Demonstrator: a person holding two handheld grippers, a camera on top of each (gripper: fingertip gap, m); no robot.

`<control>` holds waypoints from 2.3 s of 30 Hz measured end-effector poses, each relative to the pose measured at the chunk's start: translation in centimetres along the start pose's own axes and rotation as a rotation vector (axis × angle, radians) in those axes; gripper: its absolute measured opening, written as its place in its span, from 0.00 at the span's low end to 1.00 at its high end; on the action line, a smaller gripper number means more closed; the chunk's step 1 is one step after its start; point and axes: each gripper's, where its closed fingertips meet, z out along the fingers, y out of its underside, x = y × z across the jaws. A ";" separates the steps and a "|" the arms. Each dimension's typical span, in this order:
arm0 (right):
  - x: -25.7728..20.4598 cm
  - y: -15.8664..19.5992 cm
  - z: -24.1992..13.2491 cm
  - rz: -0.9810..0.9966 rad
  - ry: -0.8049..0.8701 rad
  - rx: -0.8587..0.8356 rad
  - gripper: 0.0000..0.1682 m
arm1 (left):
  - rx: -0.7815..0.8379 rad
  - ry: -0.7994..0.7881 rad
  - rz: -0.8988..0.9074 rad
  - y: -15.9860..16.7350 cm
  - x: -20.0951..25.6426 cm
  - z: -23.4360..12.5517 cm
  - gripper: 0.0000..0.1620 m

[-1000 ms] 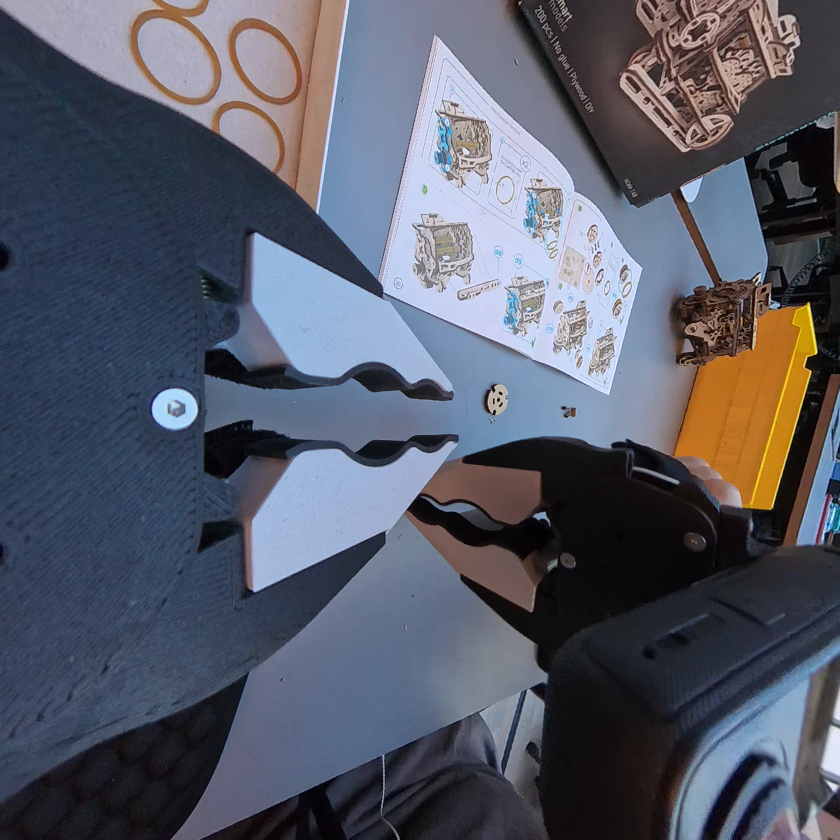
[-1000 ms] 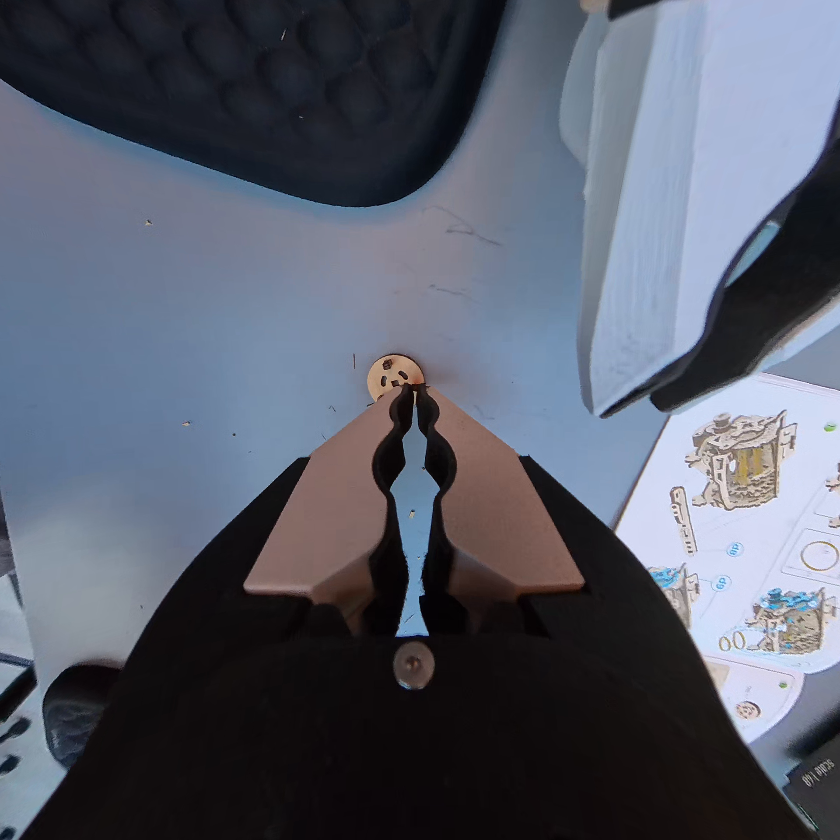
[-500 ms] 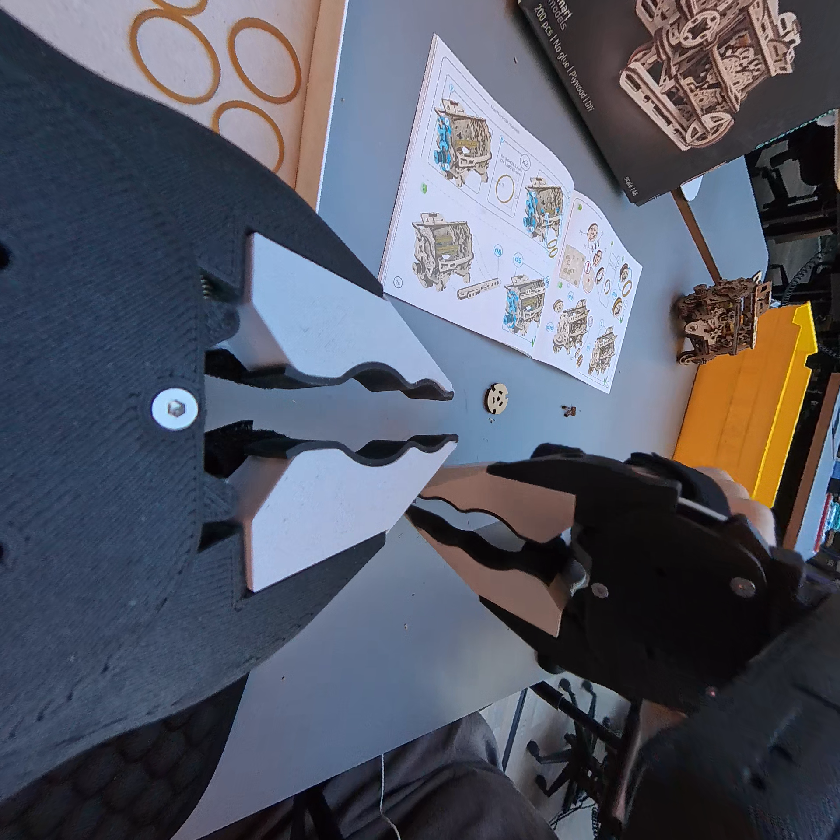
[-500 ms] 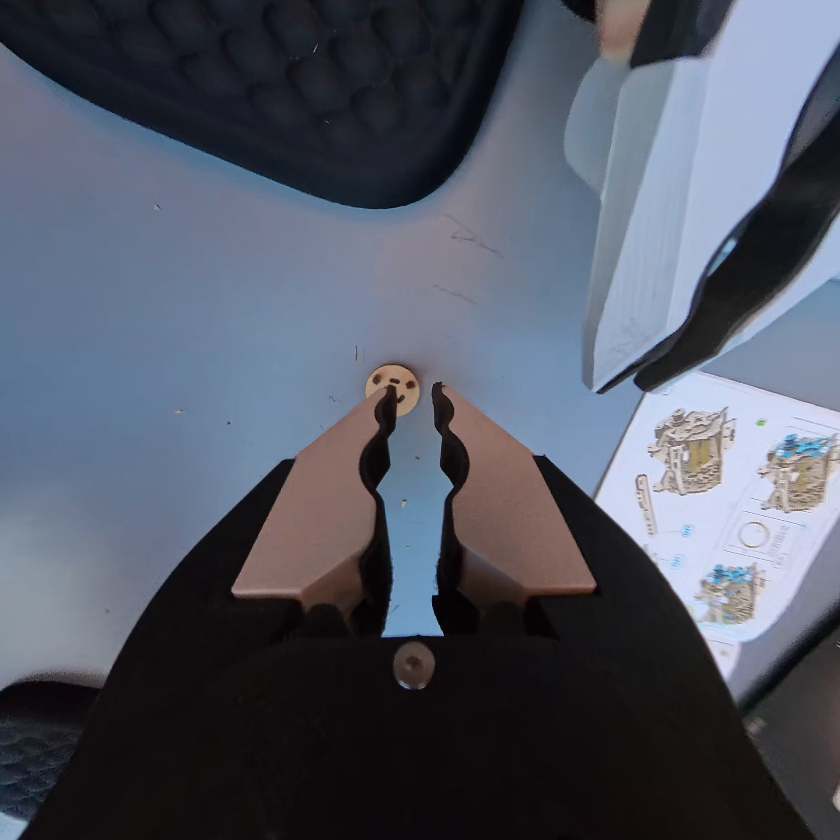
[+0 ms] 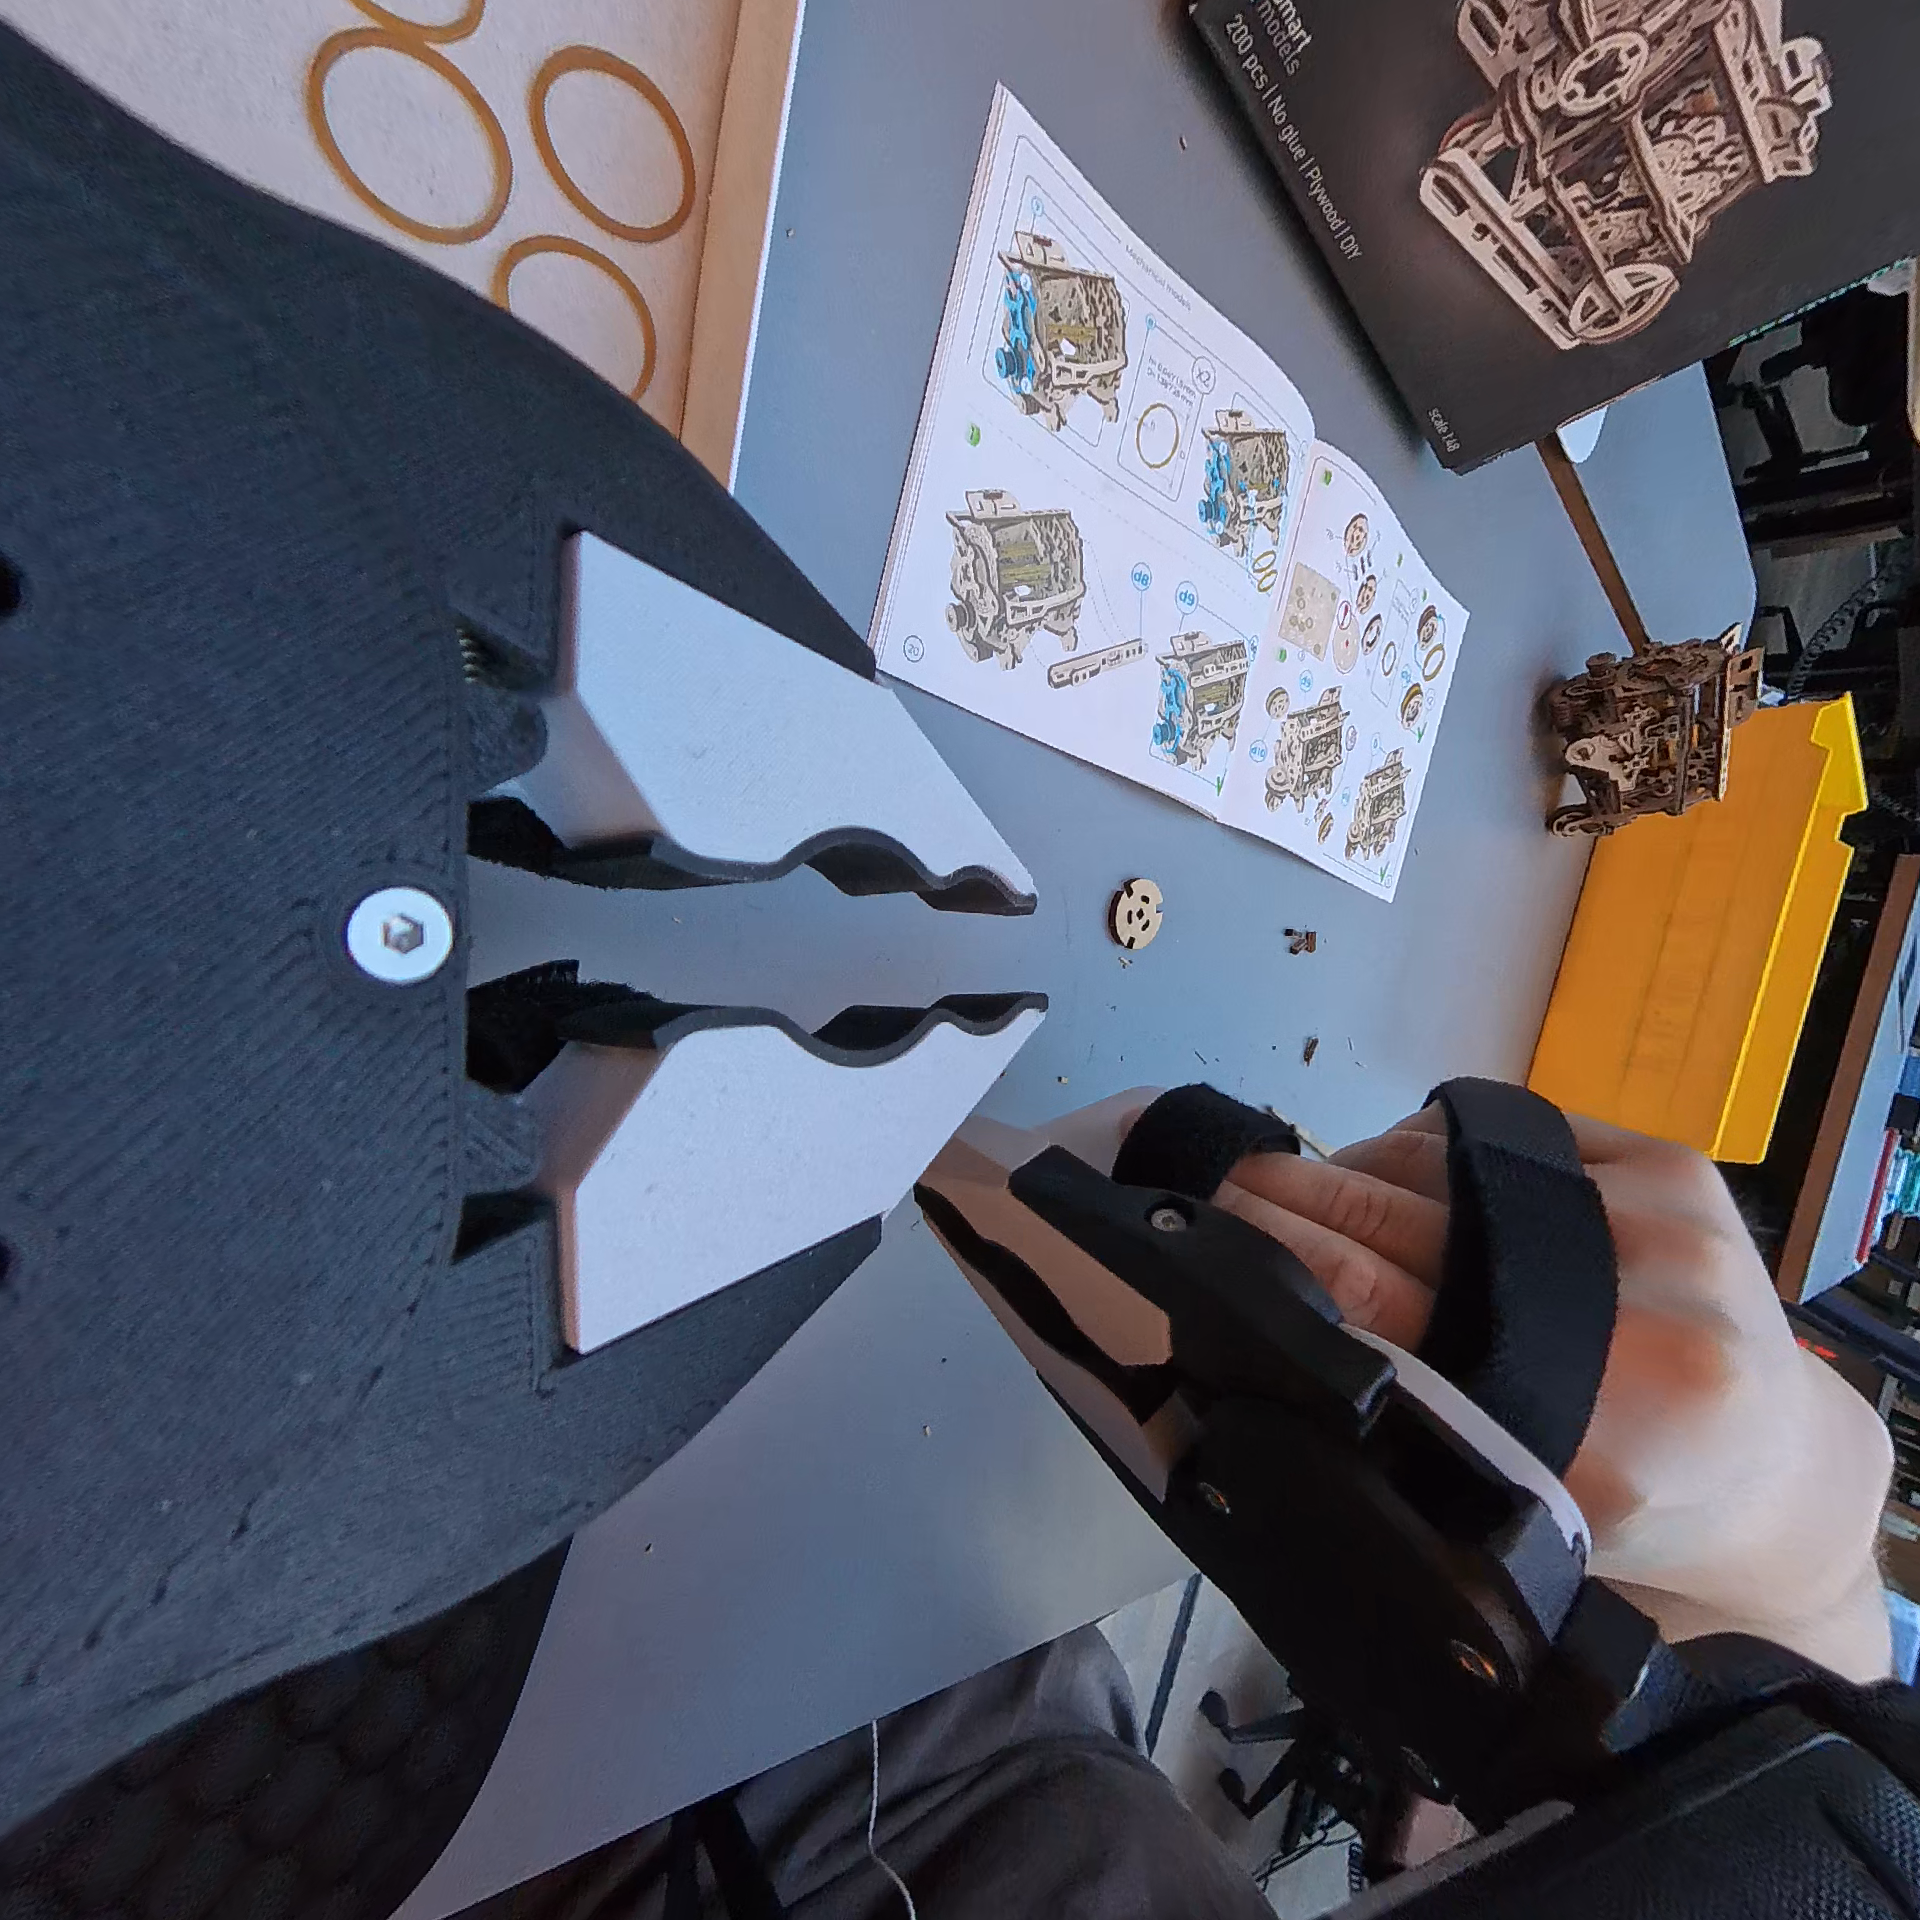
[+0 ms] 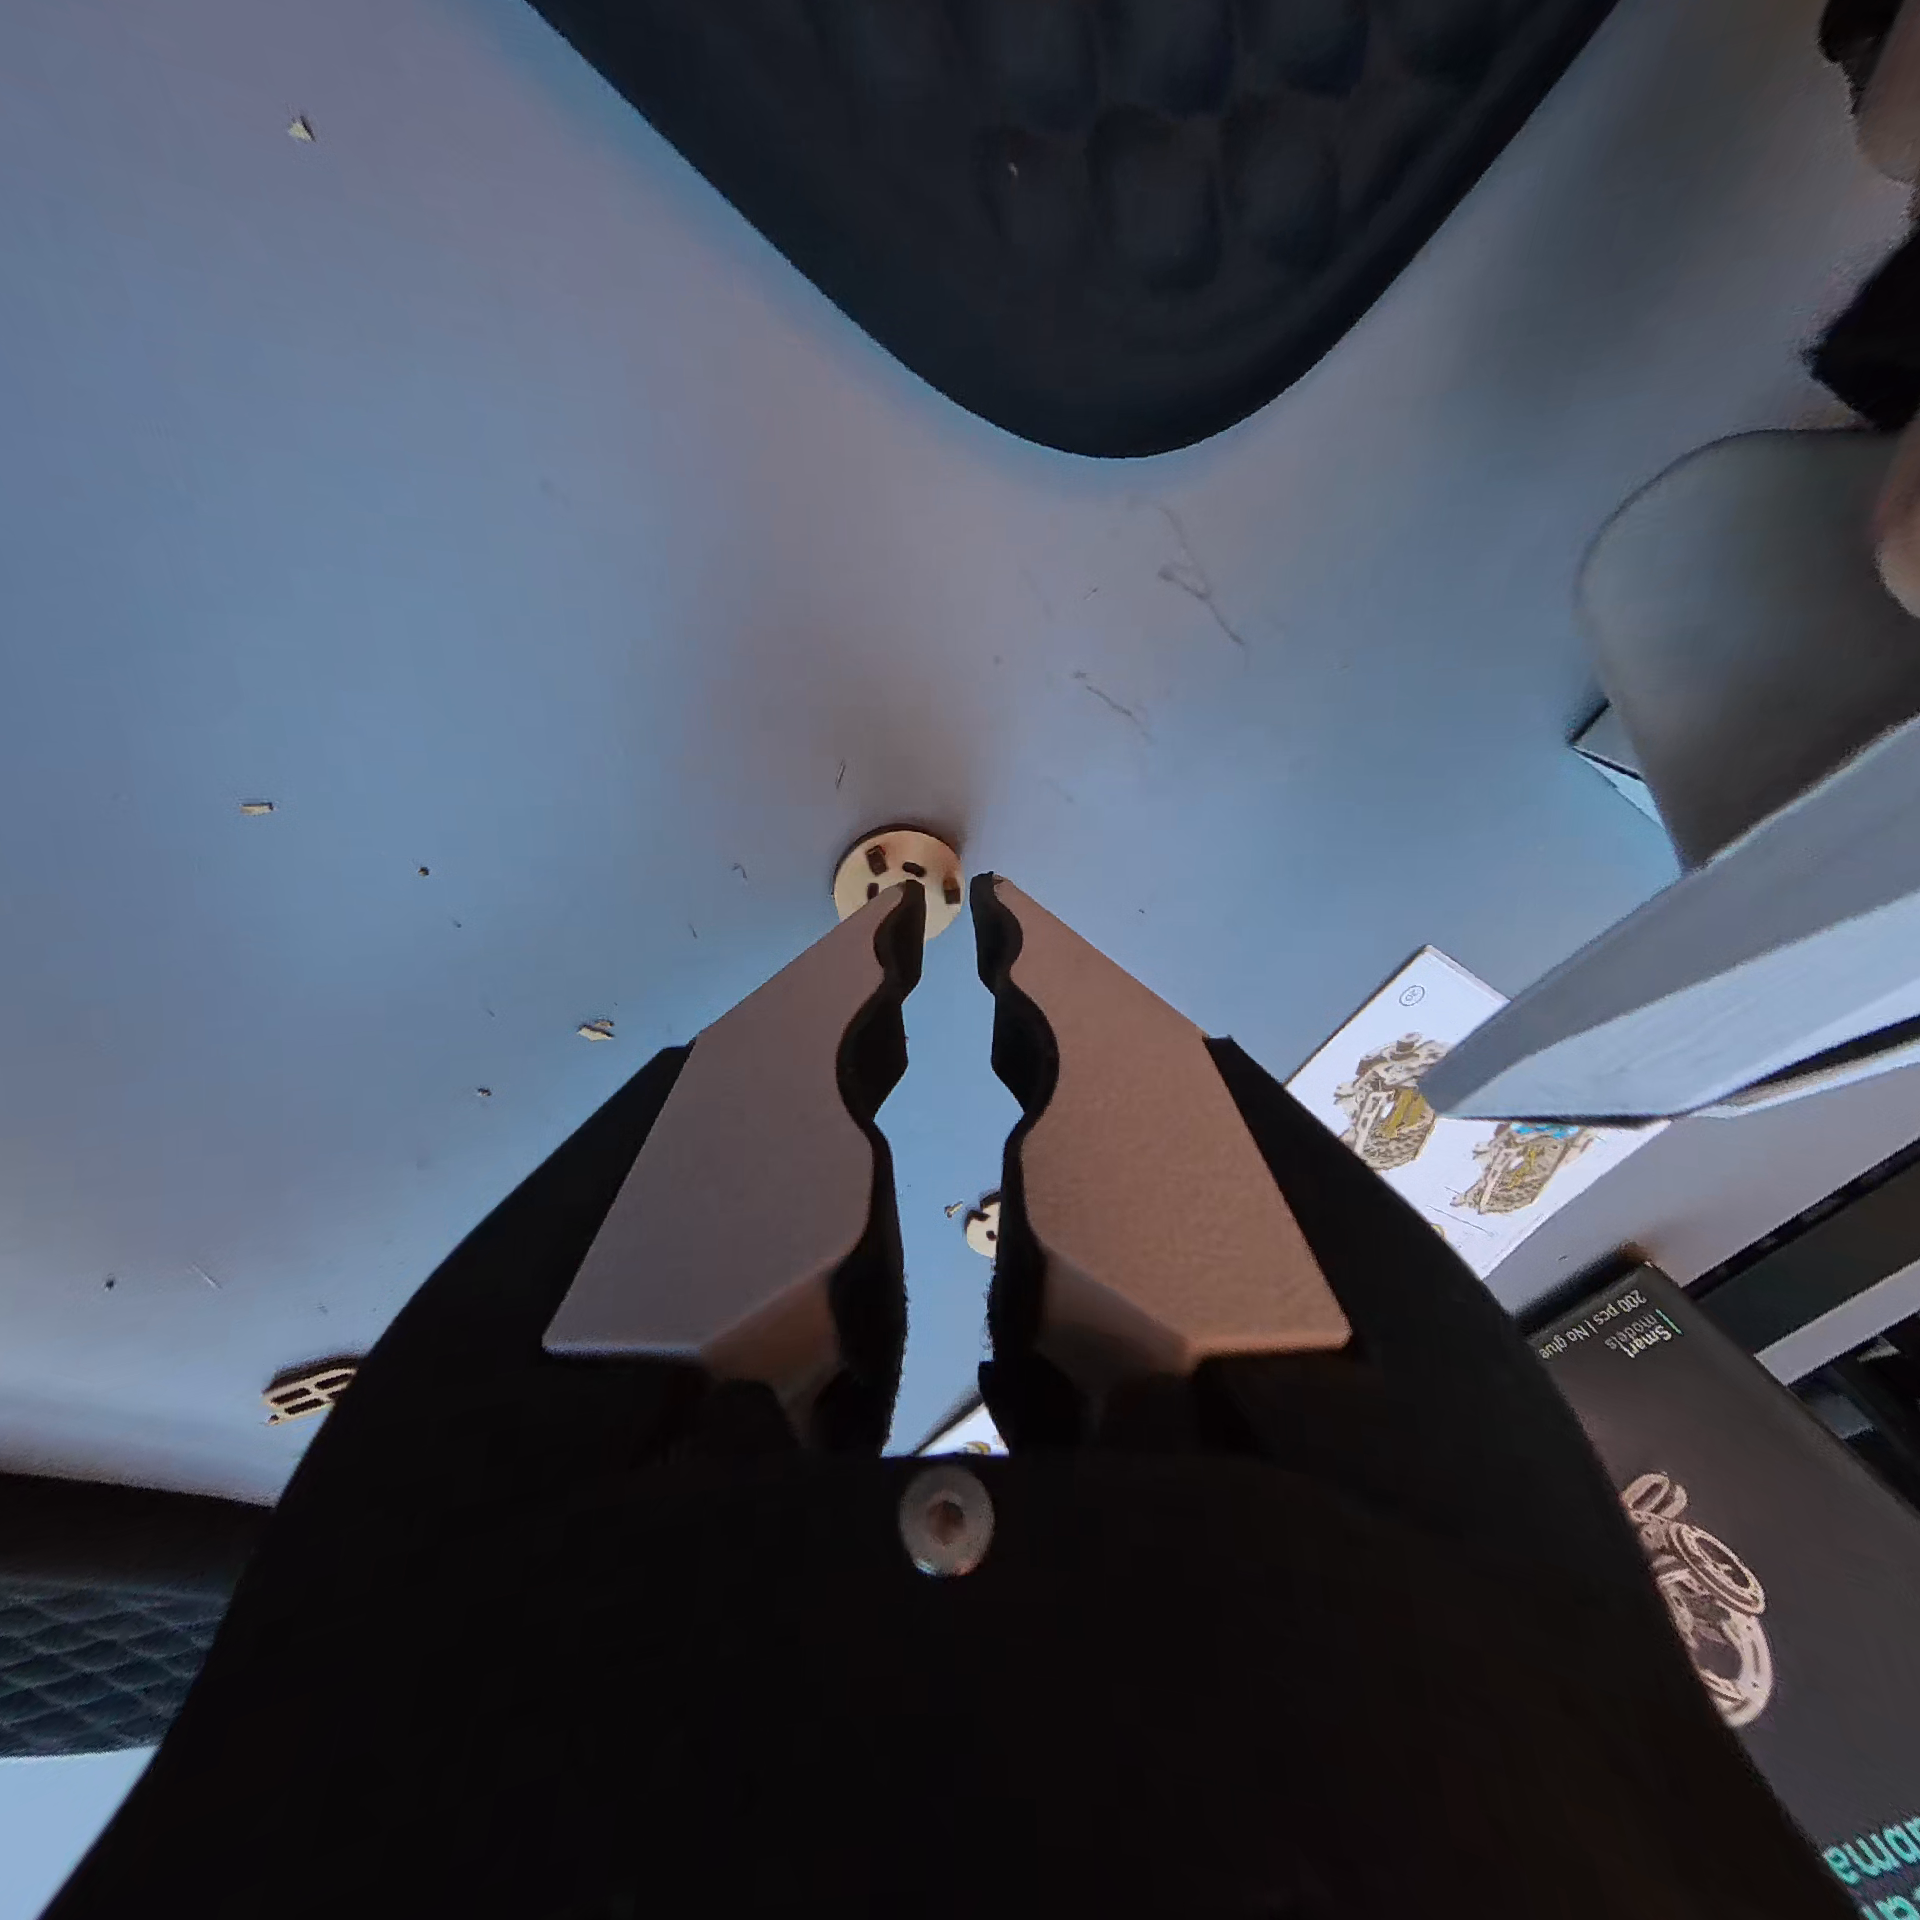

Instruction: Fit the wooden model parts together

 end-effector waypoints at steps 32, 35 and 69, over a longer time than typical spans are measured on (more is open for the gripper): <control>-0.5 0.9 -0.1 0.156 -0.156 0.296 0.01 | -0.031 0.008 -0.018 0.9 -0.2 0.5 0.08; -0.6 0.9 0.0 0.136 -0.209 0.260 0.01 | -0.029 0.005 -0.020 0.9 -0.3 0.4 0.08; -1.3 0.9 0.1 0.138 -0.236 0.213 0.12 | -0.035 0.007 -0.019 0.9 -0.2 0.4 0.08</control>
